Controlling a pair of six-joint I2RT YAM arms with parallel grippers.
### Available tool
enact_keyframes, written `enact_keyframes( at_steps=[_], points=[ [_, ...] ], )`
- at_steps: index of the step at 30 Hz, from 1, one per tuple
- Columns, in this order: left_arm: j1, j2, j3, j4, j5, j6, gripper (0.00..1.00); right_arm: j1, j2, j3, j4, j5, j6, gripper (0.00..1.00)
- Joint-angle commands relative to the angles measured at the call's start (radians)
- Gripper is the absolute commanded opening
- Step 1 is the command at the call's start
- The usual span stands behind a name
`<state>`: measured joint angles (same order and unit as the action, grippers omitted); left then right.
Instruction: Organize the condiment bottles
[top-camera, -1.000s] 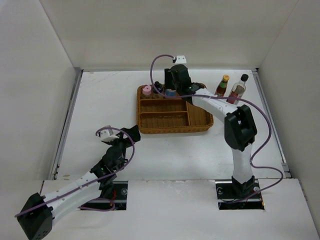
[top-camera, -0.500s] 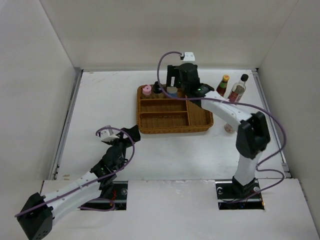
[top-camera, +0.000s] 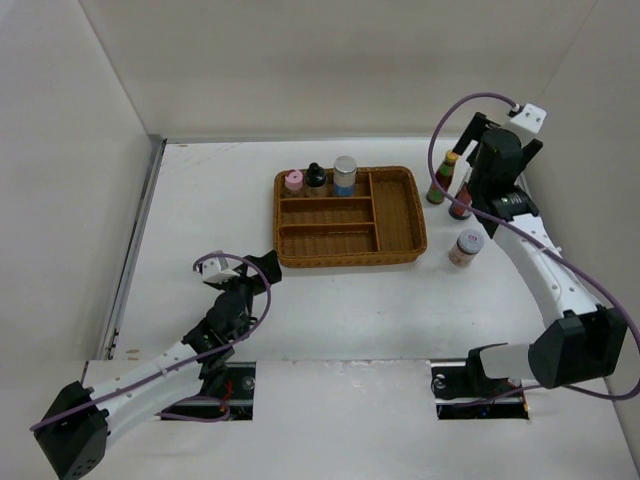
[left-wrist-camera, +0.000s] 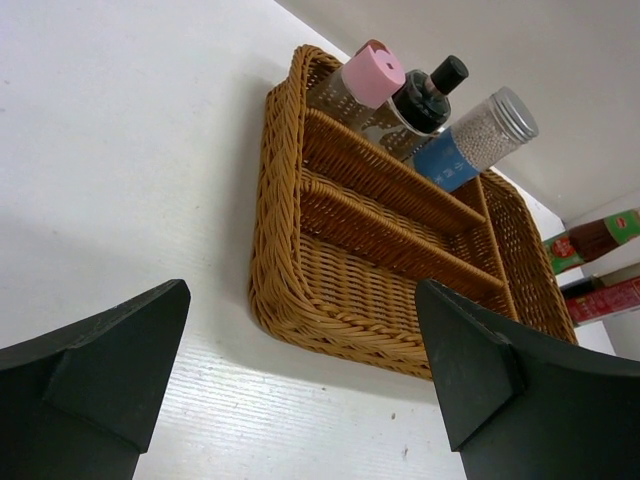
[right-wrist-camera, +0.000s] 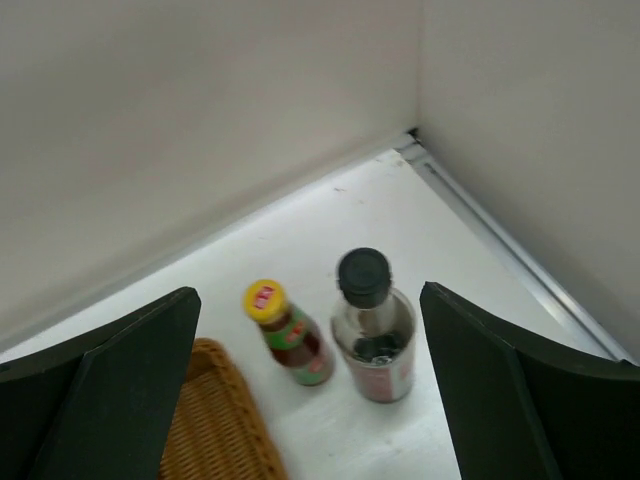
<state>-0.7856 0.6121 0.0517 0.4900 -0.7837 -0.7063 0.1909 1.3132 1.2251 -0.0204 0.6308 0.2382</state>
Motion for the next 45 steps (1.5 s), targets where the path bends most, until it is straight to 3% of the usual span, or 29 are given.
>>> enact_keyframes(
  at_steps=[1,8,12,17,23,27,32,37,45],
  points=[
    [0.004,0.020,-0.033,0.065,-0.017,0.005,1.00,-0.041,0.038,-0.026,-0.023,0.055,-0.025,0.99],
    [0.021,0.020,-0.035,0.073,-0.031,0.005,0.99,-0.133,0.136,0.005,-0.027,-0.045,-0.011,0.98],
    [0.039,-0.014,-0.047,0.062,-0.043,0.001,0.99,-0.161,0.187,0.034,-0.012,-0.117,0.006,0.92],
    [0.042,0.002,-0.049,0.064,-0.075,-0.005,0.99,-0.163,0.225,0.045,0.042,-0.141,0.006,0.70],
    [0.053,-0.020,-0.058,0.067,-0.072,-0.007,1.00,-0.163,0.201,0.016,0.128,-0.103,-0.026,0.35],
    [0.055,-0.046,-0.061,0.068,-0.075,-0.004,1.00,-0.132,0.123,0.008,0.166,0.007,-0.095,0.26],
    [0.059,-0.100,-0.076,0.068,-0.077,-0.004,1.00,-0.068,-0.014,0.046,0.137,0.082,-0.163,0.25],
    [0.059,-0.051,-0.076,0.079,-0.068,-0.018,1.00,0.053,-0.101,0.088,0.086,0.083,-0.189,0.26],
    [0.061,-0.040,-0.084,0.082,-0.075,-0.042,1.00,0.354,-0.037,0.138,0.117,0.021,-0.142,0.27]
  ],
)
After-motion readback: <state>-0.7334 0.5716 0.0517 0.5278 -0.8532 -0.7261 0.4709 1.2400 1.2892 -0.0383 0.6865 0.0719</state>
